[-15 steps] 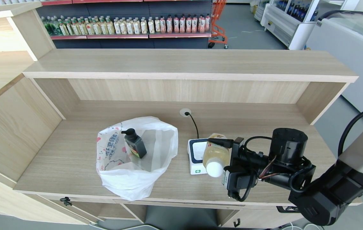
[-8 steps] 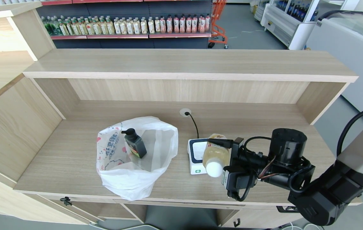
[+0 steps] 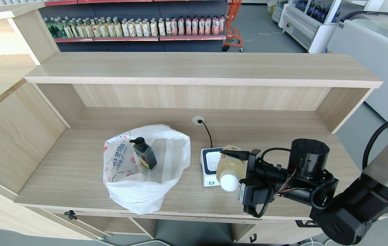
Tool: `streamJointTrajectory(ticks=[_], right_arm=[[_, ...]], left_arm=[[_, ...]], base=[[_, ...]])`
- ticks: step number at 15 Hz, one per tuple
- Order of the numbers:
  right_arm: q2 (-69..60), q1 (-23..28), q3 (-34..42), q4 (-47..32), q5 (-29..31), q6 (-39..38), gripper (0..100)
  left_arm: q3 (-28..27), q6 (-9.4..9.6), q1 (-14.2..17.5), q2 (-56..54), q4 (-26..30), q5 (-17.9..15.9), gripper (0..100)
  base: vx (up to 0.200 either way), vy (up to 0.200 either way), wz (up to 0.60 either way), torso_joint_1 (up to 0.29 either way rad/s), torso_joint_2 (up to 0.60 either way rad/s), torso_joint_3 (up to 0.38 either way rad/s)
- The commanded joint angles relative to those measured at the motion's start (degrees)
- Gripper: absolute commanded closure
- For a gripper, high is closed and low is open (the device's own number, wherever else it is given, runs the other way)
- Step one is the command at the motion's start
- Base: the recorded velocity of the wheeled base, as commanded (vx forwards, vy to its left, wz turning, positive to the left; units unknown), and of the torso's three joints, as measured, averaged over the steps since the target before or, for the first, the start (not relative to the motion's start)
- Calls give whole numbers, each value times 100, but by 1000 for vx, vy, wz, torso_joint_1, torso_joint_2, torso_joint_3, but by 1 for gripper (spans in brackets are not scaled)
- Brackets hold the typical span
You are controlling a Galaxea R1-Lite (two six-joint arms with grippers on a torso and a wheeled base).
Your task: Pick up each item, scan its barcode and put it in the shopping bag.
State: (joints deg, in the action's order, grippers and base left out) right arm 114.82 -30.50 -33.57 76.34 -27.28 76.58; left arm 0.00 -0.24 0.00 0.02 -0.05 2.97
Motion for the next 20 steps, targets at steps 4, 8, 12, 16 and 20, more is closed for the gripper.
streamJointTrajectory(ticks=[4, 8, 12, 16, 20], right_arm=[[-1647, -448, 105, -251, 1770, -2569, 100], [-2052, -466, -229, -1446, 4310, -5856, 100], [-1779, -483, -492, -1481, 4468, -7307, 100], [-1603, -562, -782, -1481, 4442, -7535, 100], [-1472, -958, -791, -1455, 4425, -7561, 100]], left_arm=[[0, -2, 0, -2, -4, 1, 0], [0, -11, 0, -2, -4, 1, 0], [0, -11, 0, -2, -4, 1, 0], [0, -11, 0, -2, -4, 1, 0], [0, -11, 0, -2, -4, 1, 0]], base=[[0, 0, 0, 0, 0, 0], [0, 0, 0, 0, 0, 0], [0, 50, 0, 1, 2, 1], [0, 200, 0, 10, 6, 4], [0, 200, 0, -1, 4, 4]])
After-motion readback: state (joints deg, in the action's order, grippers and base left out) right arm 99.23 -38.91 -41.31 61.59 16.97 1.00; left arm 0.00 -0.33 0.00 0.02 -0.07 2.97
